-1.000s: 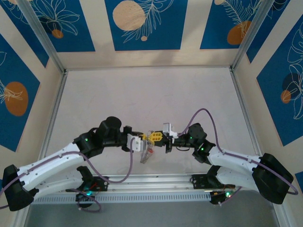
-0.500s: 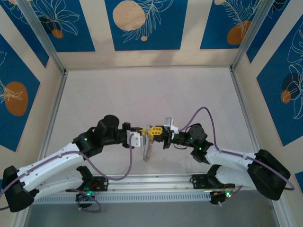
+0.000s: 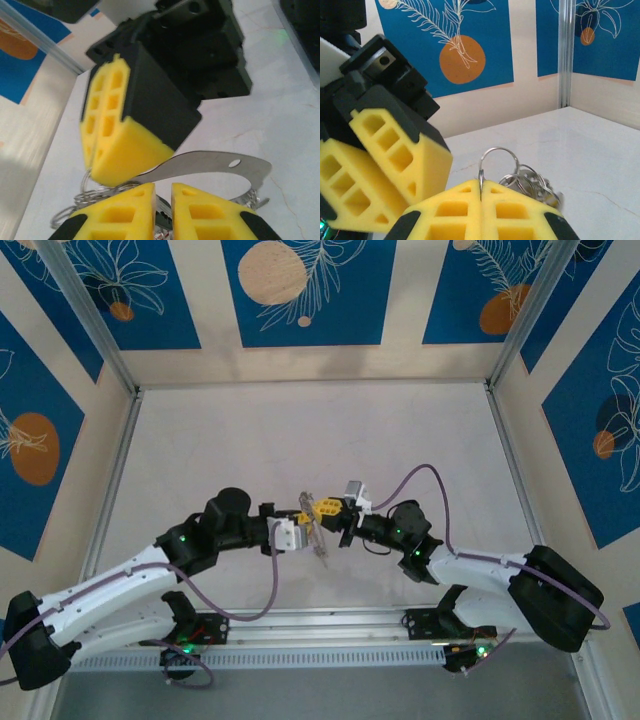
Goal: Put the keys on the keyring
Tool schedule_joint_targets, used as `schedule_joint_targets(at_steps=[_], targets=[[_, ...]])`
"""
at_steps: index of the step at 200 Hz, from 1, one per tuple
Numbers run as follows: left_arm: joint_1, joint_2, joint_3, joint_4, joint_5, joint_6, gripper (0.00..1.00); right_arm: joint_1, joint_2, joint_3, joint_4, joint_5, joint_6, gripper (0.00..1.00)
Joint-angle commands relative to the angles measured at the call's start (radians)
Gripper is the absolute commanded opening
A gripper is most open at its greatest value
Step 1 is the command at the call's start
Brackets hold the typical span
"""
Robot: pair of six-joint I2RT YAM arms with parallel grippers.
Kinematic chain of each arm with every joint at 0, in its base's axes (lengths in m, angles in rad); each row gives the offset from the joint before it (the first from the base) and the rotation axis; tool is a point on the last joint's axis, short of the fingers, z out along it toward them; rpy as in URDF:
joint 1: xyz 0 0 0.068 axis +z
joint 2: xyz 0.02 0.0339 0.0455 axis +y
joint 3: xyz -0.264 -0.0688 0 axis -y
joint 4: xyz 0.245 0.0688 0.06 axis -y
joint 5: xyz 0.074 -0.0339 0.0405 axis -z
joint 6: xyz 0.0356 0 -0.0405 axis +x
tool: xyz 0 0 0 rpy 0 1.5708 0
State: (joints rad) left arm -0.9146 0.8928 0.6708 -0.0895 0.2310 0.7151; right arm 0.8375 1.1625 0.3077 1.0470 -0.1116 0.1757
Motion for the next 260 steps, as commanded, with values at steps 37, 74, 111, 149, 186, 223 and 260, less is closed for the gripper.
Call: schedule_joint_targets(at_steps=[37,74,111,149,186,223,260], targets=[[0.014,-0.058,-0.039,0.055,-0.1,-0.072,0.3,-0.004,-0.038,0.022,0.037,-0.033,-0.038,0.0],[0.027,-0.054,-0.068,0.103,-0.084,-0.166,0.32,-0.024,-0.059,0.019,0.022,-0.074,-0.039,0.0],[0.033,-0.025,-0.096,0.163,-0.05,-0.239,0.37,-0.029,-0.079,0.012,0.005,-0.106,-0.045,0.0],[0.046,0.023,-0.113,0.222,0.026,-0.304,0.4,-0.037,-0.105,0.004,-0.014,-0.154,-0.059,0.0],[0.052,0.067,-0.117,0.266,0.118,-0.339,0.43,-0.047,-0.127,-0.007,-0.017,-0.172,-0.058,0.0],[0.054,0.119,-0.115,0.331,0.147,-0.379,0.43,-0.048,-0.146,-0.011,-0.03,-0.184,-0.058,0.0],[0.054,0.153,-0.102,0.362,0.196,-0.4,0.32,-0.048,-0.162,-0.015,-0.039,-0.179,-0.059,0.0]])
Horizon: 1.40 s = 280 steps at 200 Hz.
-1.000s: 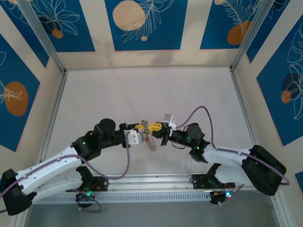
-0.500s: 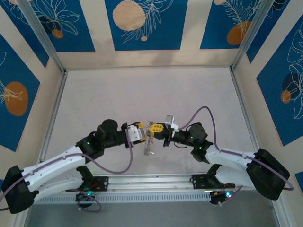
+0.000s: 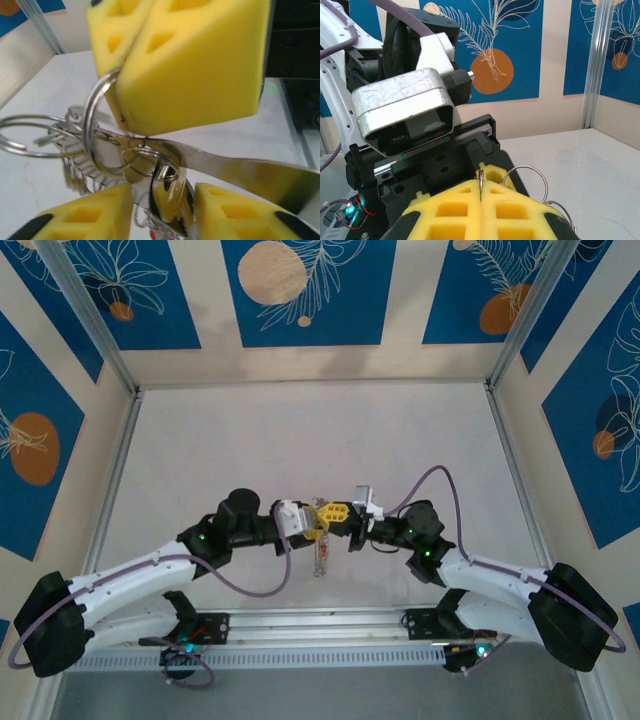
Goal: Put the keys on the keyring
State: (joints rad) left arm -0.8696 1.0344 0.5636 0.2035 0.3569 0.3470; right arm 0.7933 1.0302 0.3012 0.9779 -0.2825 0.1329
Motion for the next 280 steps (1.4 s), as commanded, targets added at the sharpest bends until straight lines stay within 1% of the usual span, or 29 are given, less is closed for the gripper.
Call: schedule_joint_targets(at_steps=[1,22,34,71,106,149,180,232,258,280], targets=[[0.01,0.012,0.005,0.071,0.071,-0.032,0.31,-0.003,-0.031,-0.008,0.03,-0.008,-0.016,0.0],[0.011,0.008,-0.008,0.093,0.074,-0.032,0.17,-0.003,-0.041,-0.011,0.019,-0.006,-0.022,0.0],[0.011,-0.004,-0.004,0.082,0.076,-0.028,0.11,-0.003,-0.042,-0.013,0.016,0.0,-0.023,0.0],[0.022,-0.045,0.005,-0.002,0.08,0.007,0.07,-0.006,-0.07,-0.01,-0.043,-0.007,-0.064,0.0],[0.033,-0.09,0.025,-0.123,0.092,0.045,0.01,-0.012,-0.126,-0.004,-0.179,-0.02,-0.142,0.0],[0.038,-0.083,0.101,-0.299,0.109,0.115,0.0,-0.013,-0.165,0.019,-0.339,-0.053,-0.233,0.0],[0.037,-0.05,0.185,-0.456,0.102,0.19,0.0,-0.011,-0.16,0.028,-0.382,-0.067,-0.264,0.0],[0.037,-0.023,0.328,-0.723,0.023,0.349,0.0,0.007,-0.157,0.069,-0.549,-0.079,-0.371,0.0],[0.038,0.008,0.424,-0.884,-0.022,0.449,0.0,0.015,-0.139,0.077,-0.566,-0.068,-0.381,0.0],[0.037,0.042,0.495,-0.985,-0.052,0.528,0.0,0.039,-0.106,0.102,-0.599,-0.046,-0.413,0.0]])
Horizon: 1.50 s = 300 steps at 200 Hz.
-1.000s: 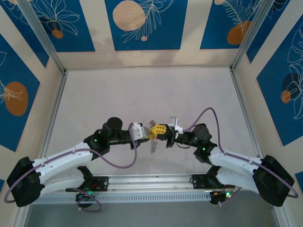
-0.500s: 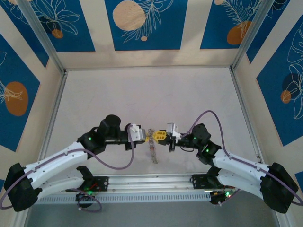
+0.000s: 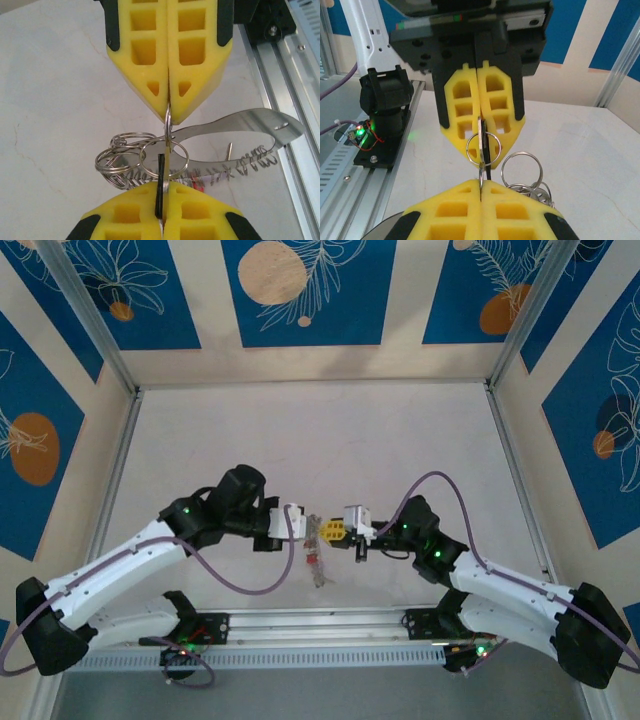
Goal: Put the keys on the keyring
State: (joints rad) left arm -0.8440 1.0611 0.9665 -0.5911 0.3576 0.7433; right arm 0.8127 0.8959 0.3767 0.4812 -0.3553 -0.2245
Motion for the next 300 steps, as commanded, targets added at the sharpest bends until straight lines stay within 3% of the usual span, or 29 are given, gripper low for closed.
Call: schedule_joint_targets(at_steps=[1,44,73,175,210,272,300], targets=[[0.01,0.017,0.097,-0.195,-0.054,0.135,0.0,0.021,0.031,0.027,-0.104,0.029,-0.057,0.0],[0.008,0.1,0.22,-0.315,-0.12,0.242,0.0,0.044,0.098,0.026,-0.031,0.073,-0.053,0.0],[0.002,0.126,0.26,-0.314,-0.156,0.304,0.0,0.011,0.09,-0.027,0.078,0.069,-0.012,0.22],[-0.095,0.244,0.39,-0.259,-0.557,0.693,0.0,-0.216,-0.121,-0.112,-0.006,0.026,0.051,0.52],[-0.117,0.248,0.41,-0.191,-0.608,0.8,0.0,-0.248,-0.141,-0.145,0.024,0.14,0.102,0.55],[-0.161,0.254,0.286,0.093,-0.784,1.073,0.0,-0.304,-0.298,-0.226,0.023,0.319,0.153,0.68],[-0.168,0.26,0.305,0.105,-0.757,1.083,0.0,-0.333,-0.393,-0.274,0.021,0.361,0.182,0.7]])
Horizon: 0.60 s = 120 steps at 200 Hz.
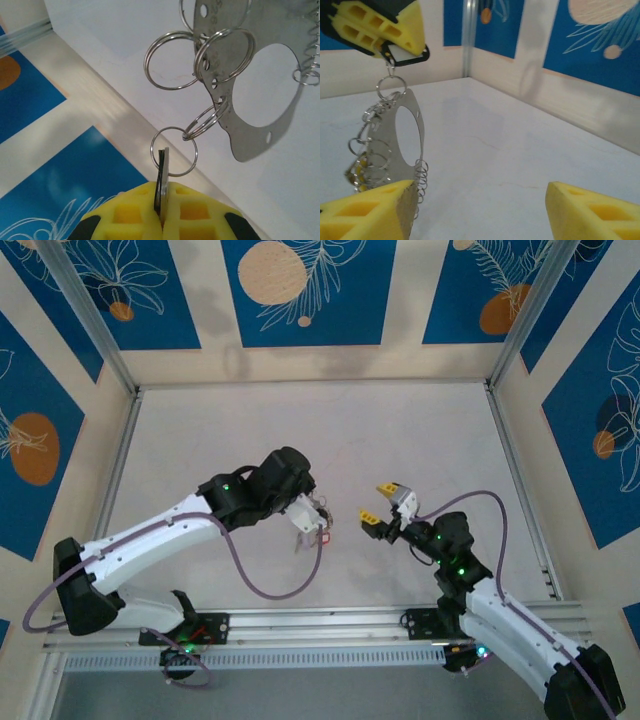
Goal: Put the keys on the keyring
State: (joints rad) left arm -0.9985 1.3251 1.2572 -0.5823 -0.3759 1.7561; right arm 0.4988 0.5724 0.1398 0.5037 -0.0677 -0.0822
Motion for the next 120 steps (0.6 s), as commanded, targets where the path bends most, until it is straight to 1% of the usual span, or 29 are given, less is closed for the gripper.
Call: schedule_joint_targets(at_steps=[1,12,28,40,53,64,85,99,120], targets=[[-0.015,-0.004,0.015,0.096,-0.022,0.071,0.0,-0.02,-0.074,-0.038,-0.004,0.074,0.04,0.7],[-0.018,0.0,0.024,0.089,-0.01,0.072,0.0,-0.029,-0.113,-0.05,-0.019,0.087,0.056,0.7],[-0.025,0.008,0.032,0.075,-0.006,0.071,0.0,-0.038,-0.16,-0.074,-0.018,0.118,0.074,0.74],[-0.027,0.015,0.033,0.067,-0.002,0.068,0.0,-0.044,-0.187,-0.085,-0.023,0.129,0.076,0.75],[-0.031,0.023,0.032,0.068,-0.003,0.062,0.0,-0.049,-0.212,-0.085,-0.033,0.137,0.085,0.79],[-0.033,0.027,0.034,0.063,0.003,0.049,0.0,-0.052,-0.221,-0.115,-0.032,0.138,0.091,0.8],[-0.026,0.041,0.043,0.042,0.046,-0.002,0.0,-0.059,-0.219,-0.122,-0.044,0.133,0.094,0.82],[-0.013,0.066,0.066,-0.009,0.077,-0.043,0.0,-0.063,-0.219,-0.13,-0.038,0.134,0.102,0.83],[-0.007,0.109,0.088,-0.051,0.074,-0.071,0.0,-0.069,-0.221,-0.135,-0.031,0.123,0.103,0.84]])
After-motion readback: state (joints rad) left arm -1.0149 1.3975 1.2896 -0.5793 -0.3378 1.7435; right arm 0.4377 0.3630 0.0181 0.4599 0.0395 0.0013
